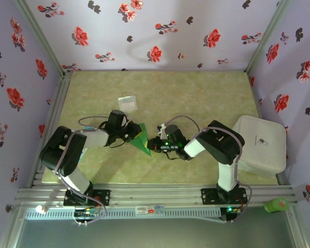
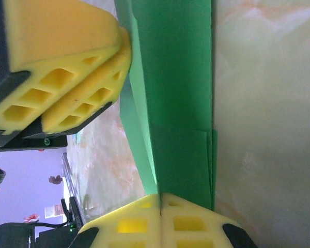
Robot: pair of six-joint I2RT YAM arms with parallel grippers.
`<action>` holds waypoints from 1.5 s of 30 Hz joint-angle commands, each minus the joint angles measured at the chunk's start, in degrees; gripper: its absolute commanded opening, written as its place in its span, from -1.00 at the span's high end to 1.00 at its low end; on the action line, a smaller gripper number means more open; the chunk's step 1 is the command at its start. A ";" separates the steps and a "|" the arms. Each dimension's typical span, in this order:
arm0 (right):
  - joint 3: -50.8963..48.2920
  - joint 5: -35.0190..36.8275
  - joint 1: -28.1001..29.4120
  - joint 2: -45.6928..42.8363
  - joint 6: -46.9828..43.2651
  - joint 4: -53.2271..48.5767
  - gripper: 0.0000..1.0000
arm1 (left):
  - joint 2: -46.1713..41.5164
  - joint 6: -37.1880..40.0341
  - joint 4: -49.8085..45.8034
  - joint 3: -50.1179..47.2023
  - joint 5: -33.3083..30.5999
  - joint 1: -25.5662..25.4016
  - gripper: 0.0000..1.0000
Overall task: Fold a paper plane with a square sheet of paper (pick it up from the middle)
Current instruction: Fourth fold the wing at the center of the table.
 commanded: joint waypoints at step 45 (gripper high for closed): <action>2.02 -2.52 -1.95 2.50 0.80 -8.12 0.98 | 5.48 0.38 1.55 2.14 -0.99 -0.53 0.69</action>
